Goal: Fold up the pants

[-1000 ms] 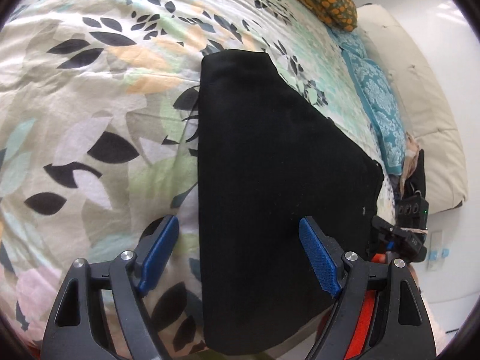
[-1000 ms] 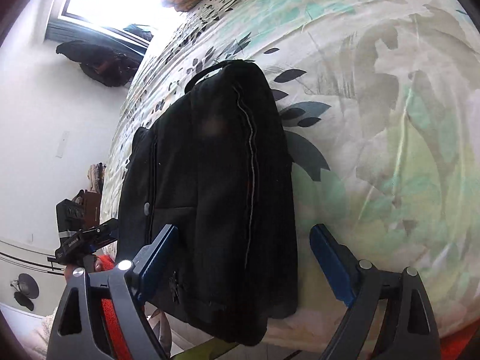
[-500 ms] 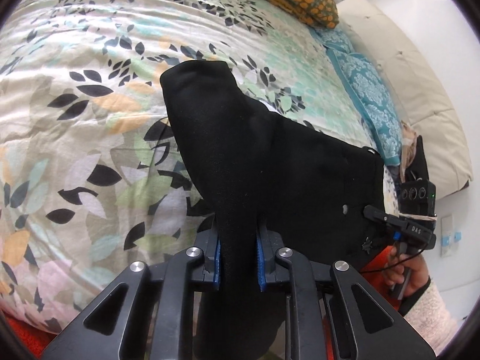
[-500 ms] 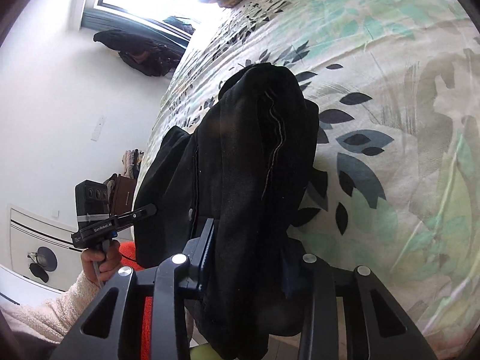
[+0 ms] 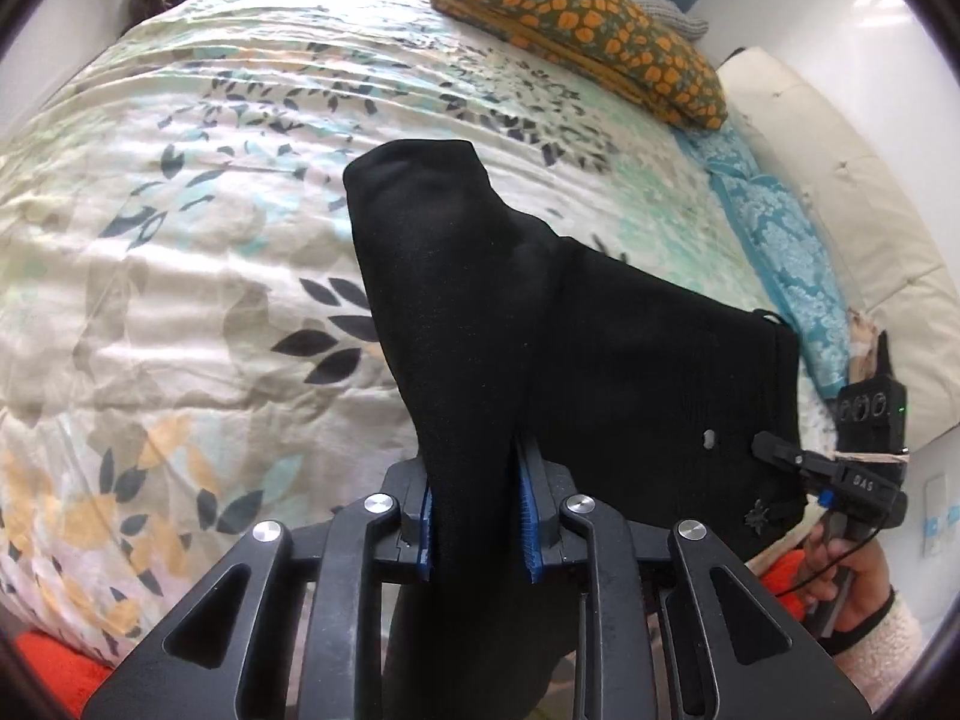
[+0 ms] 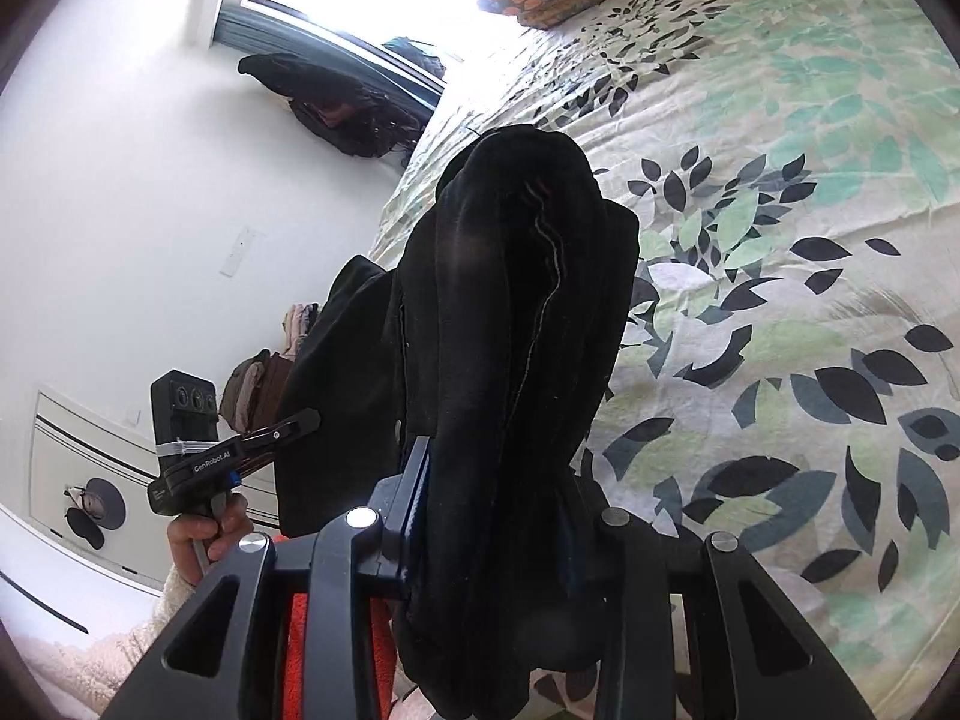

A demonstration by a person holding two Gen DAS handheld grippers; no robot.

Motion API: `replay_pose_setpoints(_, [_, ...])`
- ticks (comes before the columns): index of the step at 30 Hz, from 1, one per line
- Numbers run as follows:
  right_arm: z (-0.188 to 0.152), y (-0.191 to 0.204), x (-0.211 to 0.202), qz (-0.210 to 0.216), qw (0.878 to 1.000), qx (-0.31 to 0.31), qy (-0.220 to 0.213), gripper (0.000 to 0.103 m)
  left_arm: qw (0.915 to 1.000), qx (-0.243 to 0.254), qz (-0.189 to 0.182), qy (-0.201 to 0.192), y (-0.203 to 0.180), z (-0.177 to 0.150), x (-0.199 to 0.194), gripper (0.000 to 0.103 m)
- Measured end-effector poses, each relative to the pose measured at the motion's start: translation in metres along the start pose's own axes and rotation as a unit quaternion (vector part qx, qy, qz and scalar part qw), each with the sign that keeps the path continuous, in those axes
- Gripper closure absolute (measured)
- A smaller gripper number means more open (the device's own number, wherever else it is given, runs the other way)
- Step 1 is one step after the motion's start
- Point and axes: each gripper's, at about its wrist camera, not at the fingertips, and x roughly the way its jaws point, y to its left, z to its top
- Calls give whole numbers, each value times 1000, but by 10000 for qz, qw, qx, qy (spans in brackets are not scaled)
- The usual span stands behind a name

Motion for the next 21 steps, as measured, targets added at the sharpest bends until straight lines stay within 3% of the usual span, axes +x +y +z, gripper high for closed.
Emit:
replay_pose_setpoints(2, [-5,-12,26,-520,9984,132,163,59,9951,-10,986,89,15,-8,22,68])
replay_pose_setpoints(3, [-8,-17,31,-974,9949,184,202,48,9920,-43,1258,79,18,-12,23,68])
replay_pose_setpoints(4, [-12,-19,28,-1239,9920,223,99,34,9922,-135,1243,-9,21,-18,16,64])
replay_pose_setpoints(5, [-17,-18,17,-1327,9909,222,-97,25,9936,-205,1098,-138,23,-26,4,48])
replay_pose_setpoints(6, [-22,-14,5,-1444,9891,156,-254,5,9937,-197,1062,-286,20,-33,-10,26])
replay_pose_setpoints(7, [-27,-10,-10,-1673,9852,4,-382,0,9918,-131,1173,-484,13,-41,-23,23])
replay_pose_setpoints(9, [-37,11,-35,-2360,9690,-480,-546,0,9865,87,1425,-798,-5,-53,-44,23])
replay_pose_setpoints(11, [-51,34,-59,-2965,9485,-867,-695,0,9850,227,1495,-830,-25,-64,-59,23])
replay_pose_setpoints(16, [-91,86,-103,-3302,9317,-1204,-916,0,9852,-12,1501,-828,-53,-88,-80,22])
replay_pose_setpoints(21, [-118,114,-99,-3392,9250,-1400,-985,0,9821,241,1717,-739,-72,-100,-87,22])
